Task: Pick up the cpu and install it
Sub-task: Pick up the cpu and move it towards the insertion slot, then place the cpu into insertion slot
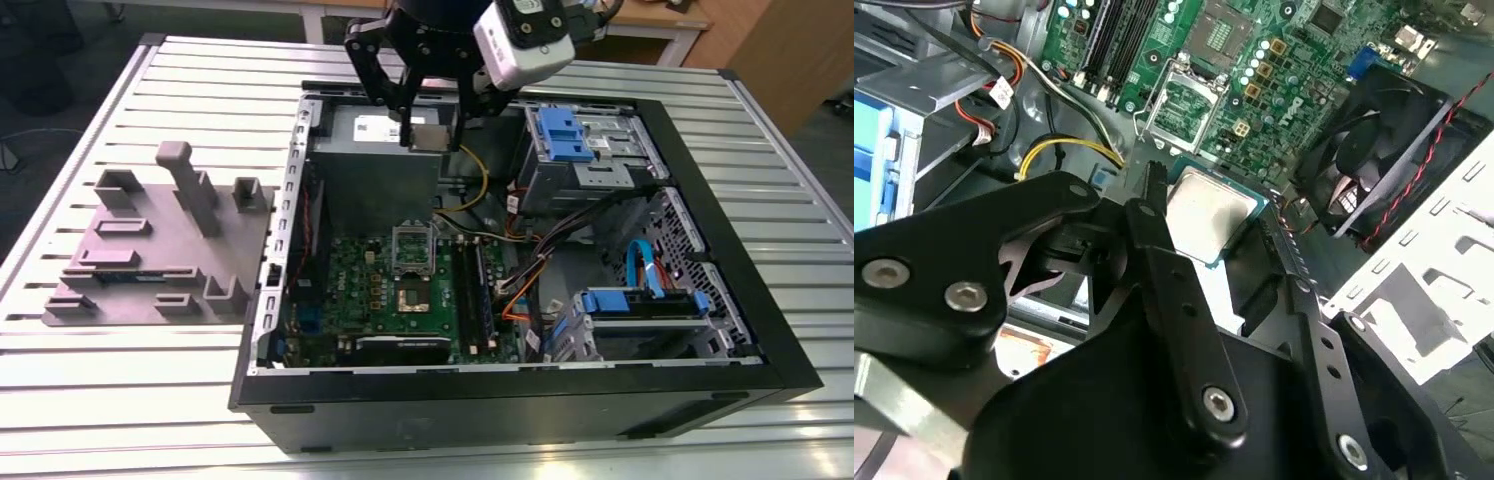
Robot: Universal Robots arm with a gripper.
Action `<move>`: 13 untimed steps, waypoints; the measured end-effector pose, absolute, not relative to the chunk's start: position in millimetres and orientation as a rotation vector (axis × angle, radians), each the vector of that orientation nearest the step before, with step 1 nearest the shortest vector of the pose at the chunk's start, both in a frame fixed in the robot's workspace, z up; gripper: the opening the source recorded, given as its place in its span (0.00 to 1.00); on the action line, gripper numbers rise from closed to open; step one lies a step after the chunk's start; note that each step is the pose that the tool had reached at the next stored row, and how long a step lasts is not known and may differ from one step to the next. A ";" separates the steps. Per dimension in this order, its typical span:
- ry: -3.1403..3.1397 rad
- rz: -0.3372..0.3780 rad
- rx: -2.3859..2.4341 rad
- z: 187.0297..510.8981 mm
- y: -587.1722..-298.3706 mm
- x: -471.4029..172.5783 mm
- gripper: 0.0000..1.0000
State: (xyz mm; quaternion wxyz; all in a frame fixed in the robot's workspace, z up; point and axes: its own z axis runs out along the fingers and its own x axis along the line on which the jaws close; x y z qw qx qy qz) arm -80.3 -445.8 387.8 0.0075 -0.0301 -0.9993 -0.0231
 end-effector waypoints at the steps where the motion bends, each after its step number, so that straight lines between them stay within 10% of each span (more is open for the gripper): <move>1: -3.124 -0.072 -0.094 387.7 -445.8 -80.2 0.47; 13: -3.124 -0.073 -0.093 382.3 -450.6 -79.5 0.47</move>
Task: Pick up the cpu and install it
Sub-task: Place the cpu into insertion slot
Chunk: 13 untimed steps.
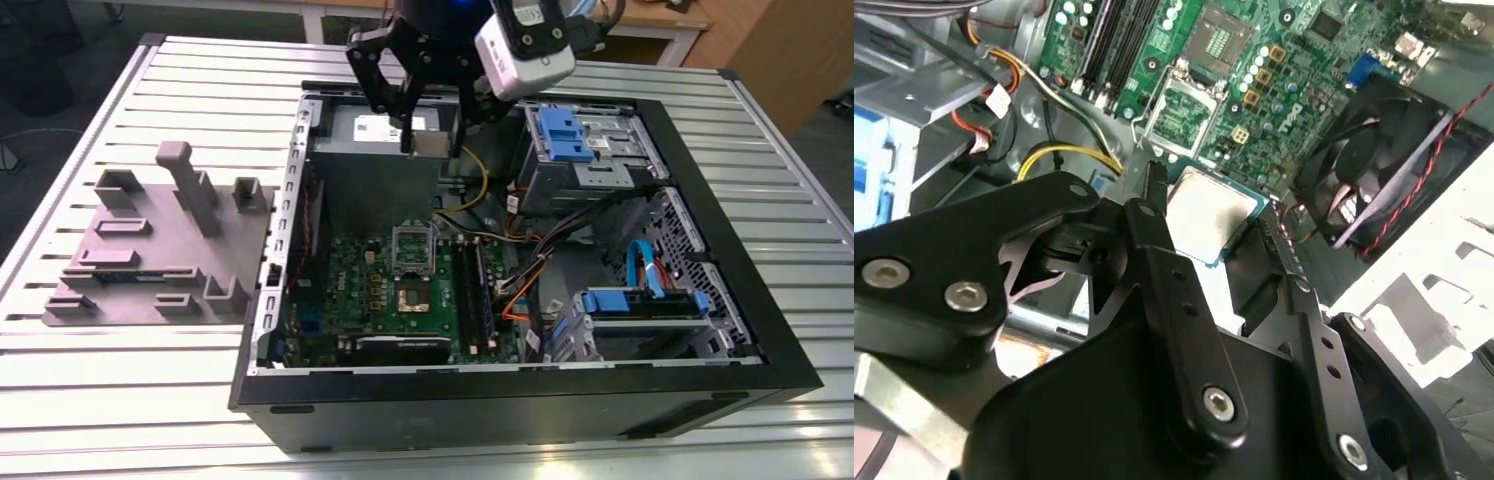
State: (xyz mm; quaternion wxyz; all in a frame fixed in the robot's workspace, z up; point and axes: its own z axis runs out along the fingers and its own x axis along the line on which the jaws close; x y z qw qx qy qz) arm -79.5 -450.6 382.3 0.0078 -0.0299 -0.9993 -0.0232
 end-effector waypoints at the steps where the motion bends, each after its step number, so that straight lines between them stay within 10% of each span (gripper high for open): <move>1: -3.123 -0.072 -0.093 380.6 -452.1 -79.5 0.47; 13: -3.115 -0.072 -0.093 359.2 -455.3 -80.0 0.47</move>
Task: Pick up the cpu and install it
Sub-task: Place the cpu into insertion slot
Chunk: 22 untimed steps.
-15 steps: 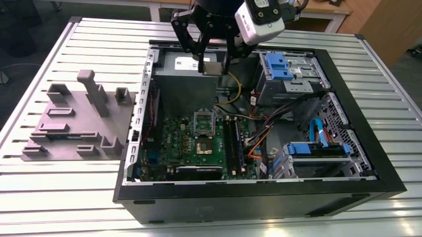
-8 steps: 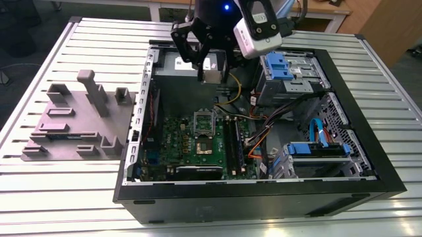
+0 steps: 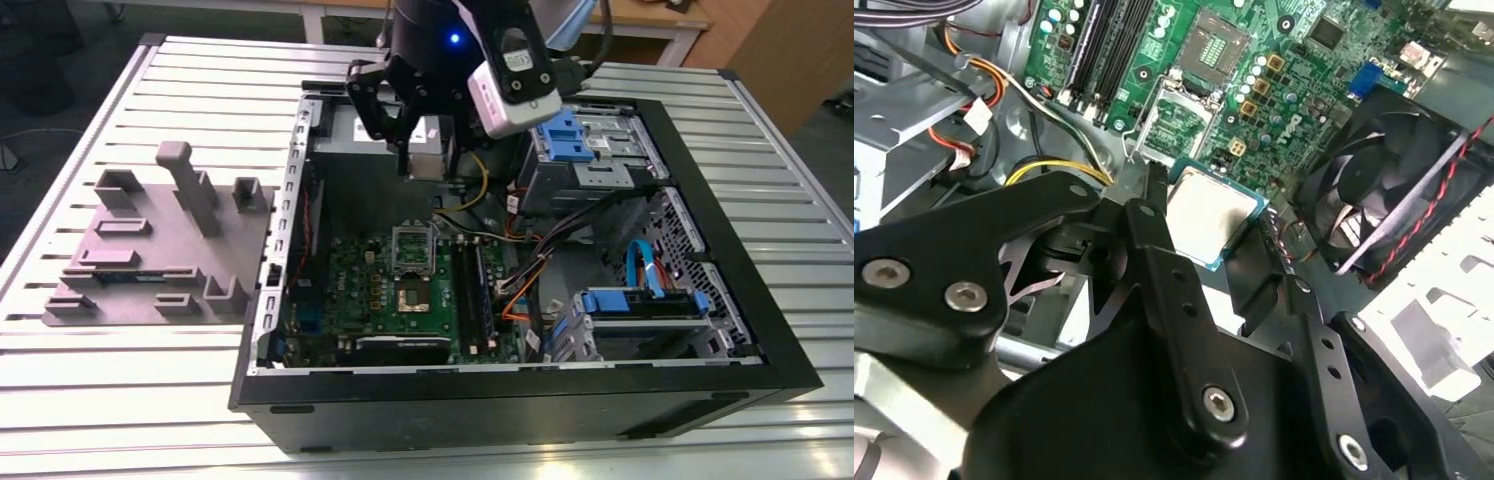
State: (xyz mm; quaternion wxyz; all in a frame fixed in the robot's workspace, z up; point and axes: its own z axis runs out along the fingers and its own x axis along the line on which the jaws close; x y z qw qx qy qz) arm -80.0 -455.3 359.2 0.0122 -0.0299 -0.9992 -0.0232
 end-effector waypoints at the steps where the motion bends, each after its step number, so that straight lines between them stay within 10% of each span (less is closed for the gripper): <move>1: -3.115 -0.072 -0.093 357.4 -455.3 -80.0 0.47; 22: -3.113 -0.073 -0.093 336.2 -456.6 -80.0 0.47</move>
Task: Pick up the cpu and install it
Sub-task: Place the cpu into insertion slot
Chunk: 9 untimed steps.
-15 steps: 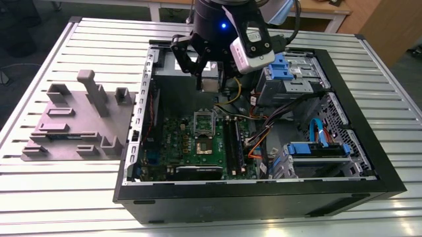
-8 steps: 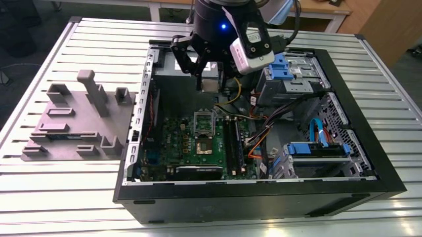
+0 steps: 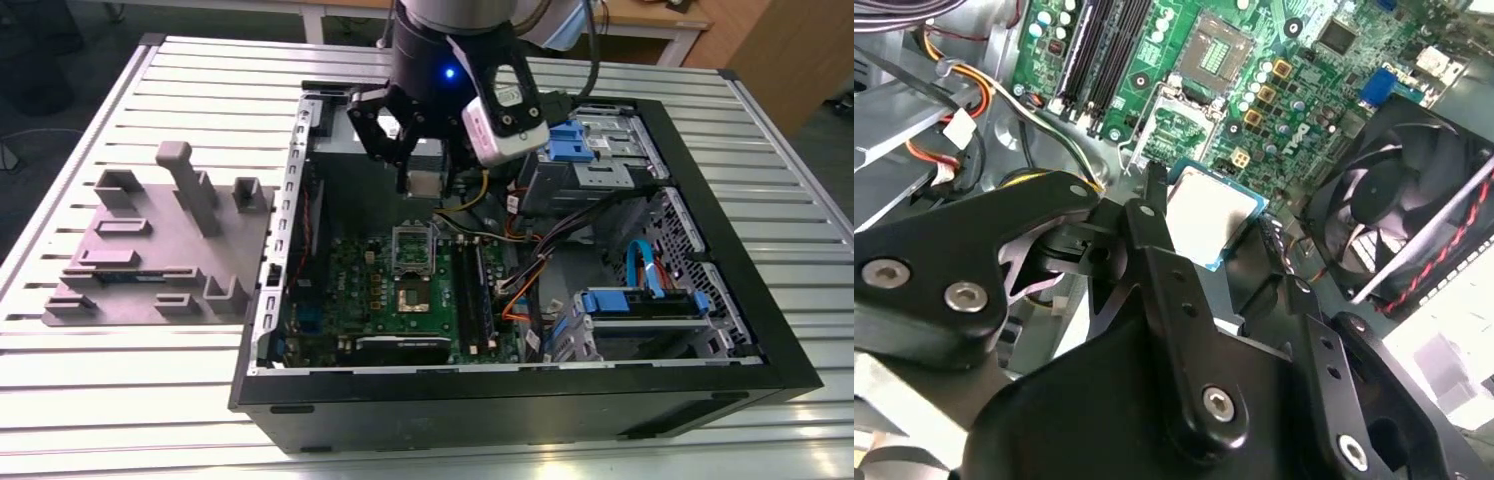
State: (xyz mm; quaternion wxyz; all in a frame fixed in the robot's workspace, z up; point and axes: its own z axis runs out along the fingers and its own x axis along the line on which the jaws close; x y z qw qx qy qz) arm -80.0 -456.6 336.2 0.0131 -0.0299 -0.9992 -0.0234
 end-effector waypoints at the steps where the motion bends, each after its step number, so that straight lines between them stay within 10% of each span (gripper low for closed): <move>1: -3.113 -0.073 -0.093 334.5 -457.7 -80.0 0.47; 9: -3.110 -0.073 -0.085 320.3 -461.6 -80.0 0.47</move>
